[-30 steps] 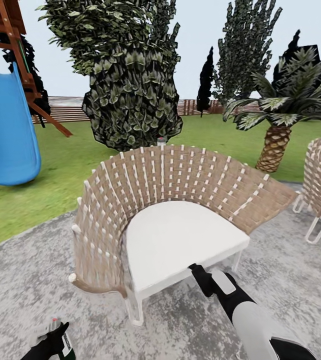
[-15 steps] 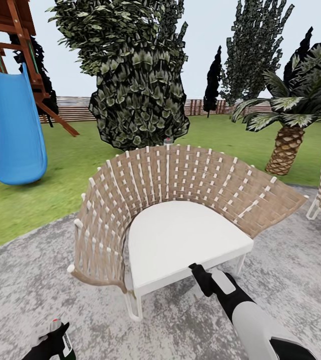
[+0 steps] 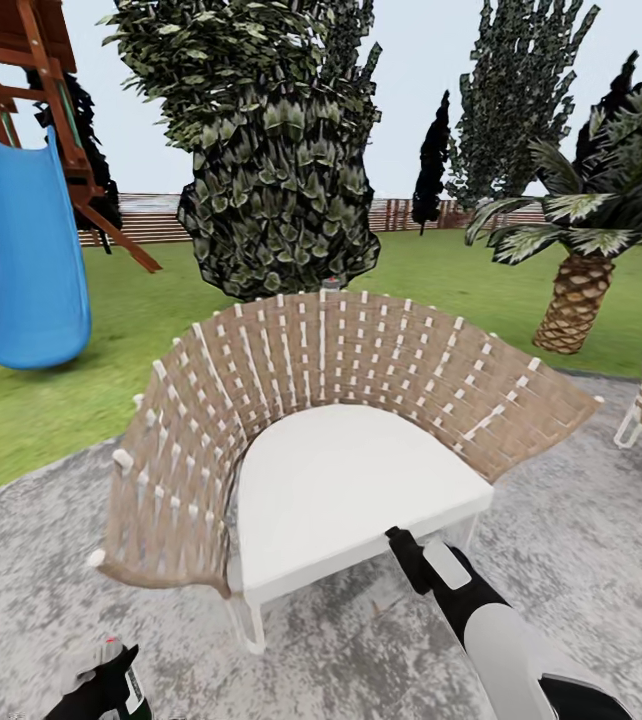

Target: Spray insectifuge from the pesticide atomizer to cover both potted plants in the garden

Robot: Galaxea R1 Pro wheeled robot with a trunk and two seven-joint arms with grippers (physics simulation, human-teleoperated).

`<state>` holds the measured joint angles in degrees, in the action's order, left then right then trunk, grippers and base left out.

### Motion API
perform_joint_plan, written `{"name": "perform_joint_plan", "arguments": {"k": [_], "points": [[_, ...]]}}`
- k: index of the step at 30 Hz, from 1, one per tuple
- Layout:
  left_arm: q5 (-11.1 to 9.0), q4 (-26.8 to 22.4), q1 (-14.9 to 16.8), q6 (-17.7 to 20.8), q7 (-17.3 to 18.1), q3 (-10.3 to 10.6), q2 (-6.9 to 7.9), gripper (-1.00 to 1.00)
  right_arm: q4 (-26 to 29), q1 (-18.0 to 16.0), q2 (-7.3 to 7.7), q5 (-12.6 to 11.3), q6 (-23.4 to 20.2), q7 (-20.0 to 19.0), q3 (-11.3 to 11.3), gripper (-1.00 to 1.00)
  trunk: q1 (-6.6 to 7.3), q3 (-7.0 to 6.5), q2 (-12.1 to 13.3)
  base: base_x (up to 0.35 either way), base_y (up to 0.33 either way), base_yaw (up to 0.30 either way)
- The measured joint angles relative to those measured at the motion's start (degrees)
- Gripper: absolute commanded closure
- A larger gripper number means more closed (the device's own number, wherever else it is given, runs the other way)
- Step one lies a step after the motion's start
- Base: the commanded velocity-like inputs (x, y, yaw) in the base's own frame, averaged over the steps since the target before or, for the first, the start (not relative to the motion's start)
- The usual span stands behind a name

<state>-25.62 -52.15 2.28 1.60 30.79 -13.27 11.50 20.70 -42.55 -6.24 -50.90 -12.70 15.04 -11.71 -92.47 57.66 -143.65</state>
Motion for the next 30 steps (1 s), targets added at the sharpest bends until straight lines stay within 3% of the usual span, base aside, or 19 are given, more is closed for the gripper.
{"name": "perform_joint_plan", "arguments": {"k": [7, 26, 30], "points": [[-0.1, 0.0, 0.0, 0.1, 0.1, 0.0, 0.07, 1.00, 0.0, 0.0, 0.00, -0.1, -0.1, -0.1, 0.0, -1.00, 0.00, 0.00, 0.0, 0.134, 0.106, 0.262], [-0.3, 0.0, 0.0, 0.2, 0.0, -0.1, -0.09, 1.00, 0.0, 0.0, -0.06, 0.1, -0.2, -0.4, 0.2, -1.00, 0.00, 0.00, 0.0, 0.227, 0.223, 0.264], [-0.1, 0.0, 0.0, 0.1, -0.1, 0.0, -0.34, 1.00, 0.1, 0.0, -0.04, -0.2, -0.1, -0.5, 0.2, -1.00, 0.00, 0.00, 0.0, 0.022, 0.006, 0.050]]}}
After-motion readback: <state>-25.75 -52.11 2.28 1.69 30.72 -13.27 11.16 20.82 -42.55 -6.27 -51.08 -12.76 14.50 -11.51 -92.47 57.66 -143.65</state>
